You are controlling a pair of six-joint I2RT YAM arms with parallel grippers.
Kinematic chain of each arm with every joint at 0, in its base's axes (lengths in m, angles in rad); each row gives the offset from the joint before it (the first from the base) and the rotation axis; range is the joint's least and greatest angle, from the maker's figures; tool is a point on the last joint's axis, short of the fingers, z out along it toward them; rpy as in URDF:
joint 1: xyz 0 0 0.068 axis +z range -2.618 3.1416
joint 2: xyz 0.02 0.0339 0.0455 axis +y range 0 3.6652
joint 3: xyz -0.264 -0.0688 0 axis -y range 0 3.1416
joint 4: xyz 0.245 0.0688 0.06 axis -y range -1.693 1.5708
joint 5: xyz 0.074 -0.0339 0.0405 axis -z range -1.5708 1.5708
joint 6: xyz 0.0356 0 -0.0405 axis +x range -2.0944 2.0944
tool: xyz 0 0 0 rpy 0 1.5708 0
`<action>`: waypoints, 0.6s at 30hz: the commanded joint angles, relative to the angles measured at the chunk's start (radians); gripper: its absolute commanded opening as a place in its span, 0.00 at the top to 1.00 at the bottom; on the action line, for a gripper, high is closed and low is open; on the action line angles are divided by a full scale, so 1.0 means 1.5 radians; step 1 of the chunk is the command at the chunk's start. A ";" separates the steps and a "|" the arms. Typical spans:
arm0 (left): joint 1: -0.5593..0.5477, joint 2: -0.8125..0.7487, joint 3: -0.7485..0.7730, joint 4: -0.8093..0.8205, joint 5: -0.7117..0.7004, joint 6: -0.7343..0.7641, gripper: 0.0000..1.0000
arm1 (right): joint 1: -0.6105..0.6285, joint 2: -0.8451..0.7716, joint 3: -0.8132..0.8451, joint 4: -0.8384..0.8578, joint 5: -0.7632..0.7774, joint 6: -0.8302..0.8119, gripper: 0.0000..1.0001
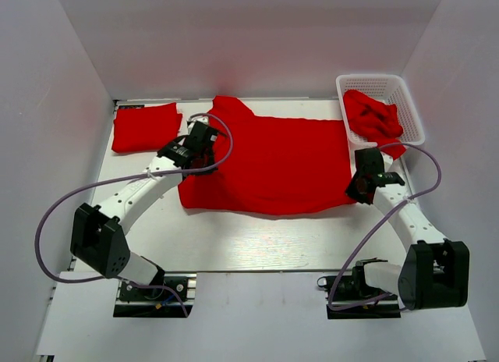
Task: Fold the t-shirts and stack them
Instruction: Fold the flattened tshirt in 1/3 of the way
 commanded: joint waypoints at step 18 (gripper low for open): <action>0.015 -0.078 -0.032 0.341 -0.115 0.294 1.00 | 0.000 -0.001 0.106 -0.050 -0.033 -0.159 1.00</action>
